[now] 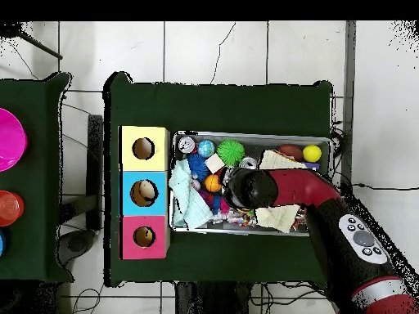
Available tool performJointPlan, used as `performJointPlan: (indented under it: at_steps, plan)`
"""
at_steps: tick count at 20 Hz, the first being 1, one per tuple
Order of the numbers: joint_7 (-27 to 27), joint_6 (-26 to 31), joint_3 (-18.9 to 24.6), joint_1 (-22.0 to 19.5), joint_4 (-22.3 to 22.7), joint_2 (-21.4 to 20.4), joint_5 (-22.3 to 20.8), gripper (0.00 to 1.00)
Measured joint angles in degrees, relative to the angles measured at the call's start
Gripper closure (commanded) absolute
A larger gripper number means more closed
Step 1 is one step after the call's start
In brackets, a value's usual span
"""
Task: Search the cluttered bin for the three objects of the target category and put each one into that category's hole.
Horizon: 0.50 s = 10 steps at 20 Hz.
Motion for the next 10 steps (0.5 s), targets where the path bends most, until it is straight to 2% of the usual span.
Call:
performJointPlan:
  at_steps: [5, 10]
  plan:
    - [0.0, 0.1, 0.6, -1.0, -0.3, 0.2, 0.0, 1.00]
    - [-0.2, 0.1, 1.4, -3.9, -1.2, 1.5, 0.0, 1.00]
